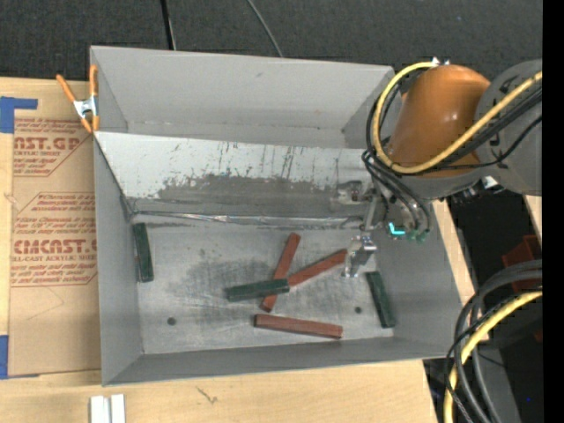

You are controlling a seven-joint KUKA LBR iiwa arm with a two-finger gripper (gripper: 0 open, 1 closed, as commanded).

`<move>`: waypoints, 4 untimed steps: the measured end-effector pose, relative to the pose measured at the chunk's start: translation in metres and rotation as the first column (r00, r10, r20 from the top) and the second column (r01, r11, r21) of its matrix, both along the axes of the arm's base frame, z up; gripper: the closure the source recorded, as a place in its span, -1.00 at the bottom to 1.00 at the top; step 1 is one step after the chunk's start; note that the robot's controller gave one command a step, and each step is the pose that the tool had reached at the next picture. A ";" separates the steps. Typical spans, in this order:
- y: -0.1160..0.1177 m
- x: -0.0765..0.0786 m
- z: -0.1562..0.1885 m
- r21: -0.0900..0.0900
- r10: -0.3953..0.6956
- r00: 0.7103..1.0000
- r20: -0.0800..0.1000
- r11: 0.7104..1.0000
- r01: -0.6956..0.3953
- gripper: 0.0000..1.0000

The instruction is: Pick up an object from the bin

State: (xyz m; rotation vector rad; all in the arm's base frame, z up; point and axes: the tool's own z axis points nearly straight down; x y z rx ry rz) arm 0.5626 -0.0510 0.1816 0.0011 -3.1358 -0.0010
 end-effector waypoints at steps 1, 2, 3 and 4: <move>0.000 0.002 0.004 -0.001 0.001 1.000 0.008 1.000 -0.001 -1.00; -0.004 -0.004 -0.080 -0.001 0.092 0.996 0.011 0.996 -0.092 -1.00; -0.004 -0.006 -0.114 0.000 0.099 0.995 0.006 0.995 -0.099 -1.00; 0.016 -0.002 -0.077 0.000 -0.061 0.998 0.007 0.998 0.061 -1.00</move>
Offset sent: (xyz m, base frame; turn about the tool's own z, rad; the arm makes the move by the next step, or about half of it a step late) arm -0.0081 -0.0062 -0.1116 -0.1227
